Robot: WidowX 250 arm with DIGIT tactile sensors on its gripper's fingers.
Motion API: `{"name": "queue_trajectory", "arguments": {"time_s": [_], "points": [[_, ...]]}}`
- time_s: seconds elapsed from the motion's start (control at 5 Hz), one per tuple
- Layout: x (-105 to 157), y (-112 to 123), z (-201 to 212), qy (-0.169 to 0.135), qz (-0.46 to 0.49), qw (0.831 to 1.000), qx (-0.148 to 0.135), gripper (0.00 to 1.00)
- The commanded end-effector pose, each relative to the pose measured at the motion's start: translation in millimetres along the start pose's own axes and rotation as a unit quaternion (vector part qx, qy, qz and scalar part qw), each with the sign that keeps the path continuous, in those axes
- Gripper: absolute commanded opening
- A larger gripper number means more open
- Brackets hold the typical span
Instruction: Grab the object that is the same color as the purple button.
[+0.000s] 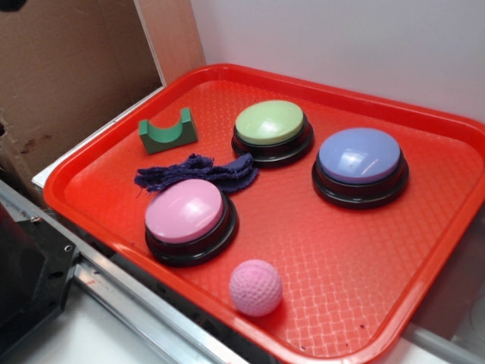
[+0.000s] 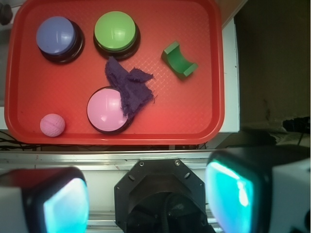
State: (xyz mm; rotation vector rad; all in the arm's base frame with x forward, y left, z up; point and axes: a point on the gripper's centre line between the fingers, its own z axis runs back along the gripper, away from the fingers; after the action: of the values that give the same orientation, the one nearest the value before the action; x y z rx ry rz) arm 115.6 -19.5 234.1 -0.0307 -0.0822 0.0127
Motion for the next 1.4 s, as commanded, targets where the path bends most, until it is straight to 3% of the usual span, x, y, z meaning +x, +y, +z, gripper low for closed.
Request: {"name": "queue_trajectory", "arguments": {"time_s": [0.0, 0.2, 0.4, 0.6, 0.8, 1.0, 1.2], "points": [[0, 0, 0, 0.0, 0.0, 1.0, 0.0, 1.0], [8, 5, -13, 0.008, 0.081, 0.996, -0.022, 1.0], [15, 9, -29, 0.008, 0.169, 0.985, -0.024, 1.0], [25, 9, -51, 0.017, 0.268, 0.963, -0.016, 1.0], [34, 10, -77, 0.017, 0.372, 0.926, -0.062, 1.0], [45, 7, -107, 0.022, 0.45, 0.889, -0.086, 1.0], [50, 6, -140, 0.042, 0.491, 0.863, -0.11, 1.0]]}}
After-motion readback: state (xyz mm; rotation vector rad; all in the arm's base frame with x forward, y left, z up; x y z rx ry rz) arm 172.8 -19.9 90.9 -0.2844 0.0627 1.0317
